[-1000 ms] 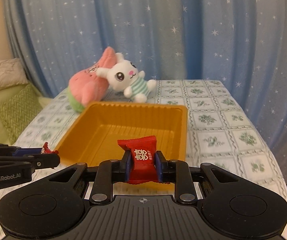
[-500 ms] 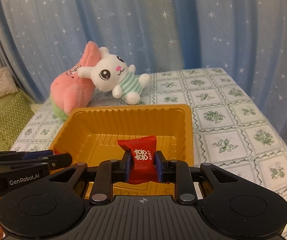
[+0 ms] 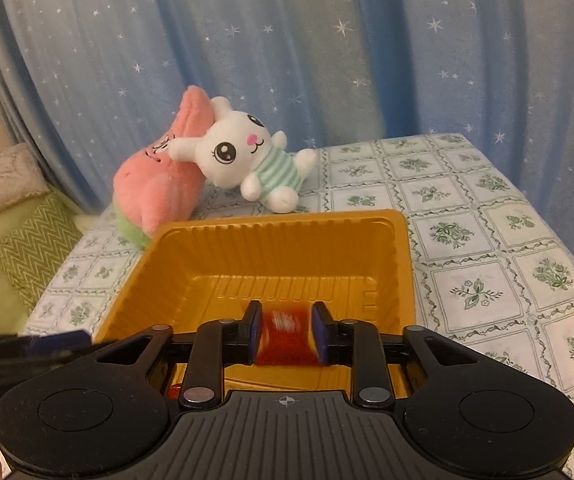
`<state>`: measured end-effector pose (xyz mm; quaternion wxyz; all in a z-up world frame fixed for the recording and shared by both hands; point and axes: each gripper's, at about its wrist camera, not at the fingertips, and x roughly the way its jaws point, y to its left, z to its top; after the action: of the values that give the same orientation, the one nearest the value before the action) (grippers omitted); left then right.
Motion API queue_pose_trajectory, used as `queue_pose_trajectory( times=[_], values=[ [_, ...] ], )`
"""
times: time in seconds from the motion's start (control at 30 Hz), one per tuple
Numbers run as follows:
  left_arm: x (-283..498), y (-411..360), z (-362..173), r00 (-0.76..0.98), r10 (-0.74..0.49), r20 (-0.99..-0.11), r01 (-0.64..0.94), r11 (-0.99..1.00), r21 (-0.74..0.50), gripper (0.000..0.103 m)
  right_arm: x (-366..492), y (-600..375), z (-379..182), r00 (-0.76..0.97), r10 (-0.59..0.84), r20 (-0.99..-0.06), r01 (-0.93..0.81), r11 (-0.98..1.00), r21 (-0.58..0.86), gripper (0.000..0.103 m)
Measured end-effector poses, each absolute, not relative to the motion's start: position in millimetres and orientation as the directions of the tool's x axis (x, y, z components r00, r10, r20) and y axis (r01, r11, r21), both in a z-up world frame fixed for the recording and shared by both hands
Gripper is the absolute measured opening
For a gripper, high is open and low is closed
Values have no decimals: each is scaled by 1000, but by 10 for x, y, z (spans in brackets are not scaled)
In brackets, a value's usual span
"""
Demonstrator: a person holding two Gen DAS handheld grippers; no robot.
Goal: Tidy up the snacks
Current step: 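Carry both candies into the orange tray and open both grippers, then move both grippers back toward the snack pile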
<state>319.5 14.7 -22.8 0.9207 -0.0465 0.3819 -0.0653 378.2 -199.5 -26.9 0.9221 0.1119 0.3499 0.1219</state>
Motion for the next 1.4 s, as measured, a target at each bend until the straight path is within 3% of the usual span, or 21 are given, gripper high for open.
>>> queue_pose_trajectory(
  times=[0.07,0.5,0.67,1.0,1.4],
  values=[
    [3096,160,-212,702,-152,-696,79,987,-137,51,3712,-2031,-210,738,302,-604,-142,944,298,53],
    [2009,175,65,735,-137,-665,36,986,-163,67,2434,-2367,36,742,251,-622,-58,948,314,53],
    [1507,202,157,743,-131,-657,6,982,-189,78,1806,-2423,93,756,226,-615,-52,956,288,53],
    [698,174,87,726,-118,-677,-14,982,-186,82,906,-2427,-66,735,202,-647,-16,960,281,53],
    [285,194,-126,683,-107,-723,-24,985,-169,82,576,-2361,-160,719,201,-666,-36,967,253,53]
  ],
)
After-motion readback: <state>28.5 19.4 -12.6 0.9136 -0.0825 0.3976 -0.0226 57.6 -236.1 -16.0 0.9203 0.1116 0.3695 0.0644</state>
